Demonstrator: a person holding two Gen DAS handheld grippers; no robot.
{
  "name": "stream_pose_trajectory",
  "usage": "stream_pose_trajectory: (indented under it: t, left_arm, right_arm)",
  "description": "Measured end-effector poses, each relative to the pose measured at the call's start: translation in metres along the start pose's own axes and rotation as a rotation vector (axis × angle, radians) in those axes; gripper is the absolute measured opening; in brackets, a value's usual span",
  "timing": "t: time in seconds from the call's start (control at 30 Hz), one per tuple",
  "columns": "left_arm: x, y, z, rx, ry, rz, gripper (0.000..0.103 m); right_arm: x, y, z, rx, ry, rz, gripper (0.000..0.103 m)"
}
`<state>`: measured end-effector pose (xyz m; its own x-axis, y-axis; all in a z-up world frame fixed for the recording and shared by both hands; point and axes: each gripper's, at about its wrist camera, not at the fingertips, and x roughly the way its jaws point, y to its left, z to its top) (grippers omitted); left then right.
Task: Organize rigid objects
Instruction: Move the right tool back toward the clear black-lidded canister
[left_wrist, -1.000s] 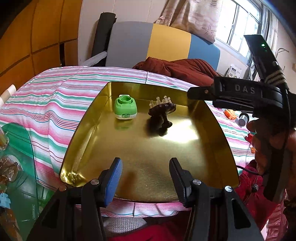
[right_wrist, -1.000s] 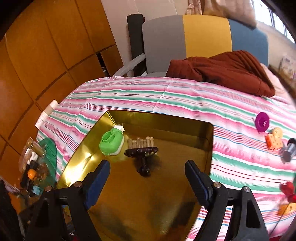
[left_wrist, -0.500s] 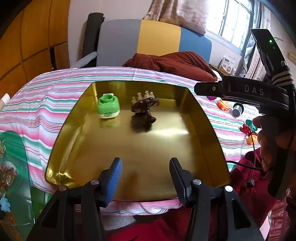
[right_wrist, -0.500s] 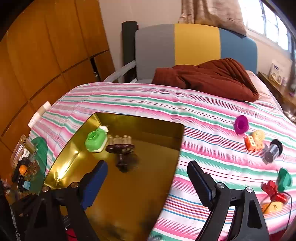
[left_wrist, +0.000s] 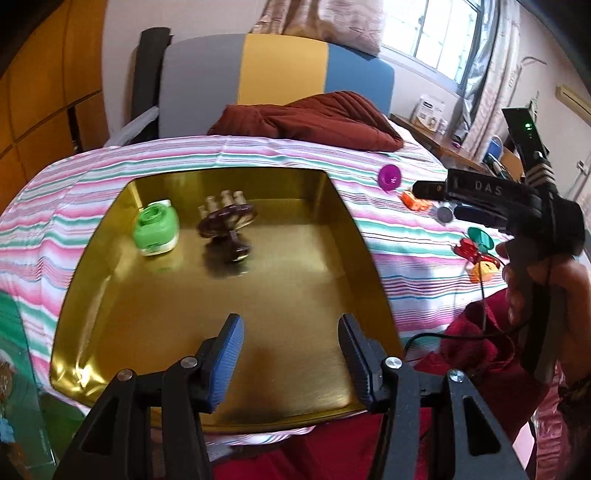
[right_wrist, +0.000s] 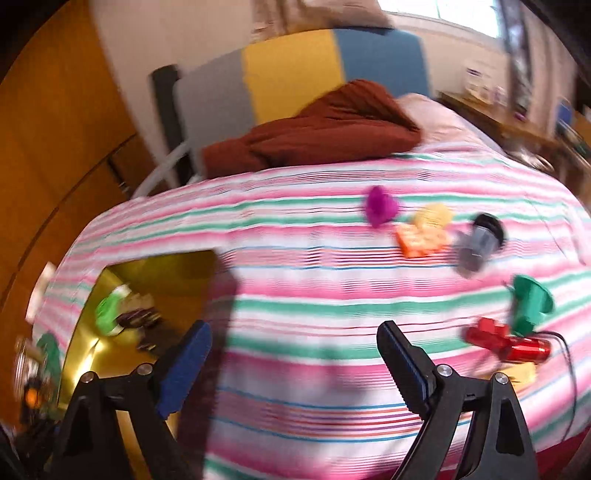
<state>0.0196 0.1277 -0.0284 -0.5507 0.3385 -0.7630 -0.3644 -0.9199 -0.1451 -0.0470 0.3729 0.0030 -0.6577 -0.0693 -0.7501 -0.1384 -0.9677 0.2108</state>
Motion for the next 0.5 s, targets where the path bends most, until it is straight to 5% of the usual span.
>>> stream_pose_trajectory:
  t: [0.33, 0.5]
  left_arm:
    - [0.01, -0.034, 0.019, 0.037, 0.022, -0.052, 0.054]
    - [0.014, -0.046, 0.029, 0.052, 0.024, -0.065, 0.054]
  right_arm:
    - [-0.005, -0.12, 0.036, 0.293, -0.067, -0.222, 0.092]
    - [0.018, -0.159, 0.048, 0.398, -0.047, -0.241, 0.091]
